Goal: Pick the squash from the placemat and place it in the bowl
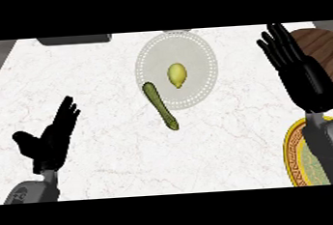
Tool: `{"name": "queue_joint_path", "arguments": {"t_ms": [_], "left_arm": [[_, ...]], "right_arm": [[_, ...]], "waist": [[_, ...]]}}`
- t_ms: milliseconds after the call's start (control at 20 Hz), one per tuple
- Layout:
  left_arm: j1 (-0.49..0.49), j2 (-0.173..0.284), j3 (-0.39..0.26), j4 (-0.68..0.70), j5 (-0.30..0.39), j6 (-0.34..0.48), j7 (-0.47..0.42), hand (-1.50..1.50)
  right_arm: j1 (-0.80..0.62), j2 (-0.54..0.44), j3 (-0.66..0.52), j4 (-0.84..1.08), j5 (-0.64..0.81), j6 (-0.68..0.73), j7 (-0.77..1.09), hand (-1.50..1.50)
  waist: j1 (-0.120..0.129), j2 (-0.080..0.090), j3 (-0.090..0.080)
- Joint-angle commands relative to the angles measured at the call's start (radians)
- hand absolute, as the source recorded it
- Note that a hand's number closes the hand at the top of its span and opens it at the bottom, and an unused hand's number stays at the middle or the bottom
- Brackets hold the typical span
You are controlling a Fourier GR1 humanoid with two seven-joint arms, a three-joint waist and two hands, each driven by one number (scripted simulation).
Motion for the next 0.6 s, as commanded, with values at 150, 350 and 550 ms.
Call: {"name": "queue_joint_path", "arguments": {"t_ms": [150, 350, 550], "left_arm": [[-0.149, 0.079, -0.023, -0.070, -0.128, 0.049, -0.009, 0.00], [-0.219, 0.098, -0.053, -0.108, -0.192, 0.077, 0.021, 0.00], [-0.248, 0.081, -0.076, -0.120, -0.228, 0.112, 0.050, 0.00]], "right_arm": [[-0.180, 0.085, 0.198, 0.103, -0.068, 0.324, 0.011, 1.50], [-0.308, 0.052, 0.139, 0.294, 0.139, 0.201, -0.090, 1.50], [-0.340, 0.070, 0.155, 0.409, 0.026, 0.485, -0.239, -1.50]], "waist": [[0.127, 0.038, -0.003], [0.135, 0.053, -0.005], [0.143, 0.063, -0.002]]}}
